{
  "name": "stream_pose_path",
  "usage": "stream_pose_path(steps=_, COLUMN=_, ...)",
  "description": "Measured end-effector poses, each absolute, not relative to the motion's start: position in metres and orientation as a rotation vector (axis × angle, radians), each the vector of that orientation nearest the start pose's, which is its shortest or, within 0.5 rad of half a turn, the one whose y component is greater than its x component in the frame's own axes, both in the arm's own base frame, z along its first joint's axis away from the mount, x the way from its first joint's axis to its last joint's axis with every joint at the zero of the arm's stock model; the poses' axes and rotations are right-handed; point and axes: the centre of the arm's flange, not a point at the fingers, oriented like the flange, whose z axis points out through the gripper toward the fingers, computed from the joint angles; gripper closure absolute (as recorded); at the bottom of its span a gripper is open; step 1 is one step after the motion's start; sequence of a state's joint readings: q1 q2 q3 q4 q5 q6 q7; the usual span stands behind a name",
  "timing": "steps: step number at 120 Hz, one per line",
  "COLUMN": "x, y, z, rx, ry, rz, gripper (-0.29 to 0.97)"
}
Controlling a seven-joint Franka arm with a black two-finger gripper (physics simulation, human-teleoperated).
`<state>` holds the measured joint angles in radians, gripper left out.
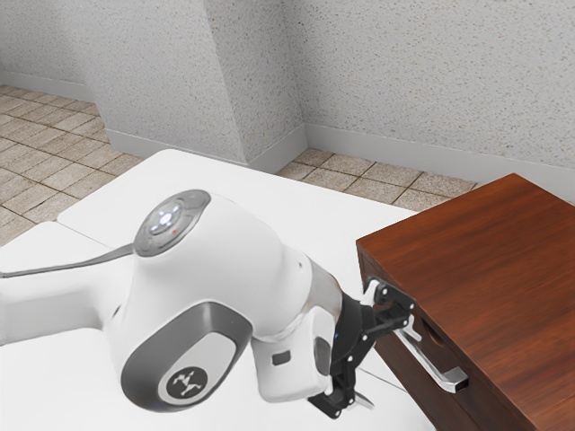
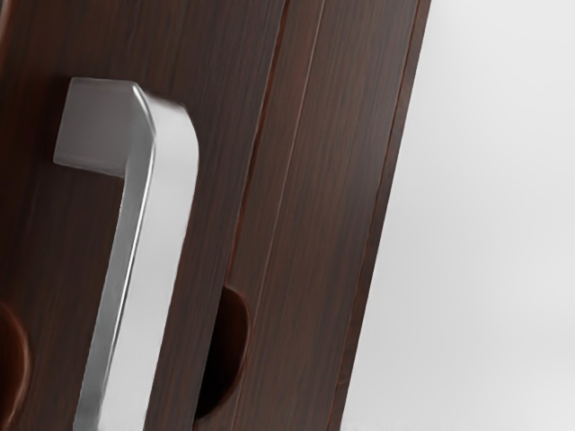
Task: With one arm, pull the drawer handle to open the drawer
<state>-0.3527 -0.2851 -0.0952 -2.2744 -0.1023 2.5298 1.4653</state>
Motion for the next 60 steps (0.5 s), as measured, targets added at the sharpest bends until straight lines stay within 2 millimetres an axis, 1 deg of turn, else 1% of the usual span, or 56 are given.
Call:
stream_pose_path(steps=42, x=0.463, y=-0.224, z=0.517, rx=-1.716, ry=2.264, rz=-0.722, gripper=-0.01)
stream_pose_path(steps=60, x=0.462, y=-0.223, z=0.518, rx=-1.717, ry=2.259, rz=-0.729, gripper=0.00)
